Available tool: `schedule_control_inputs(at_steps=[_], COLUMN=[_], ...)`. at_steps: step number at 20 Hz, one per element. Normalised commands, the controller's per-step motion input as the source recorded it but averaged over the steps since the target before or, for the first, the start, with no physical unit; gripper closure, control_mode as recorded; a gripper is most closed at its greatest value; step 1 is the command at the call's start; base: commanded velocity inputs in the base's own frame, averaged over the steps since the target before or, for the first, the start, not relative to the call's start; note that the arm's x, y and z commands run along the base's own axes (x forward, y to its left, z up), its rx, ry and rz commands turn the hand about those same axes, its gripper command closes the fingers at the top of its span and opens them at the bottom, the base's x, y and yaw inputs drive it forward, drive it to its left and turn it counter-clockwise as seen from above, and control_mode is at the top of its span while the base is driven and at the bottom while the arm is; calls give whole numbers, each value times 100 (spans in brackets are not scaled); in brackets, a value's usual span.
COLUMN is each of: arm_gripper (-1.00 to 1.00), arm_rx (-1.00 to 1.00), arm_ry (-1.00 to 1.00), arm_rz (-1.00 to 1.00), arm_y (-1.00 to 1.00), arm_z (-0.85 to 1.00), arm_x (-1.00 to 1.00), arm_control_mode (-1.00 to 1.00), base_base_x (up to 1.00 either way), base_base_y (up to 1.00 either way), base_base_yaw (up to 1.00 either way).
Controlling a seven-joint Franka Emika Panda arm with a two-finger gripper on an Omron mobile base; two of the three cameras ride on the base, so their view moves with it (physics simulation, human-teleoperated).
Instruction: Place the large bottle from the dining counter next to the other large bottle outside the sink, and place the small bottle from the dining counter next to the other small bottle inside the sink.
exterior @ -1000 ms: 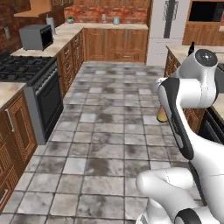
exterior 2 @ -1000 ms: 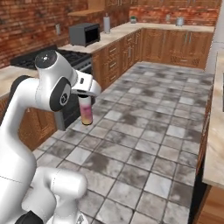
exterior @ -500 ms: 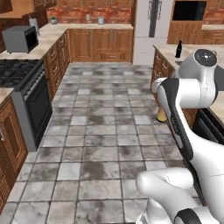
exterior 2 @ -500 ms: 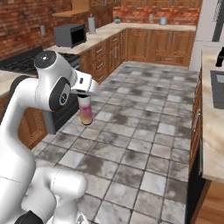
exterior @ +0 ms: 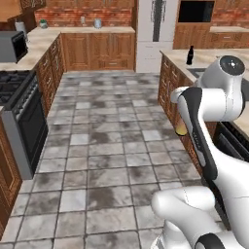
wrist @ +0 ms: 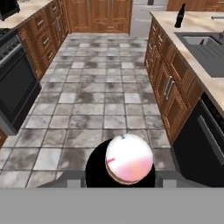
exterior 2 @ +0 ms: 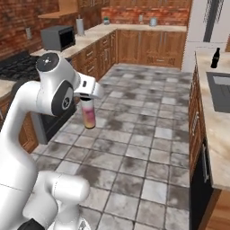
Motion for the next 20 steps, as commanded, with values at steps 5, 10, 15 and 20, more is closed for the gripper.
schedule_control_inputs(at_steps=[5,10,15,20], arm_gripper=[100,100,100,100], arm_rx=[0,0,0,0], arm_ry=[0,0,0,0], arm_rz=[0,0,0,0], arm_y=[0,0,0,0], arm_z=[0,0,0,0], arm_x=[0,0,0,0], arm_control_mode=[100,100,100,100], base_base_x=[100,100,100,100], base_base_y=[21,9,1,0], base_base_yaw=[-3,-4,-2,-2])
